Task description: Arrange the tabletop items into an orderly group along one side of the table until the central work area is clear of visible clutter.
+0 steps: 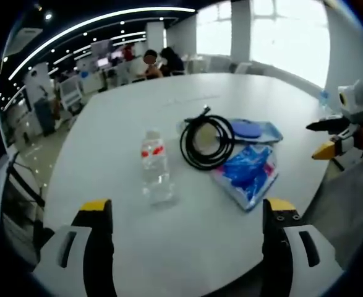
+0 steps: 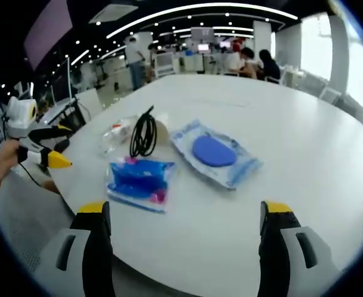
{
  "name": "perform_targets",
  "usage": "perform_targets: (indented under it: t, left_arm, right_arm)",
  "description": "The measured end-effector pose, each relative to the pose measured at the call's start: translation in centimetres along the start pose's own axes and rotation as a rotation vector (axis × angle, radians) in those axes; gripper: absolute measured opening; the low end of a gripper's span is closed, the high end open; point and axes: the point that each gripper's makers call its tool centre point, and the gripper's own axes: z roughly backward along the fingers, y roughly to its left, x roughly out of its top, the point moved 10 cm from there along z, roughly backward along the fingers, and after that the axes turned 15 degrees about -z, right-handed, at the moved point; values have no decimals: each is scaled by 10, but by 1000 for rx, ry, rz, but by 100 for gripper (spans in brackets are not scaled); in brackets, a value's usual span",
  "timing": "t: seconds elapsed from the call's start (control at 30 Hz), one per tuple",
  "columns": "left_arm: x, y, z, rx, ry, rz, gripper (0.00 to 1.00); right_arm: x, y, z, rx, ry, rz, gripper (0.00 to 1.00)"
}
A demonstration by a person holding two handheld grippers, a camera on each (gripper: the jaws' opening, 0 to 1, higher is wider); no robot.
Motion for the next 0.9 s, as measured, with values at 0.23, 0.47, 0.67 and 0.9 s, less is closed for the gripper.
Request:
perform_targets:
  t: [0.23,0.47,0.67,0.9]
  left_arm:
    - [0,0,0,-4,6,-2,97]
    - [-1,-1,-1,-8,11,-1,97]
    - [-1,-1,-1,-11,11,-3,97]
    - [-1,-2,-2,-16,17,-6,97]
  right_arm:
    - [0,0,-1,-3,4,2,99]
    - [-1,0,-1,-3,10,4,99]
    - [-1,0,-1,3,12,-5,99]
    - [-1,0,-1,4,14,-4,99]
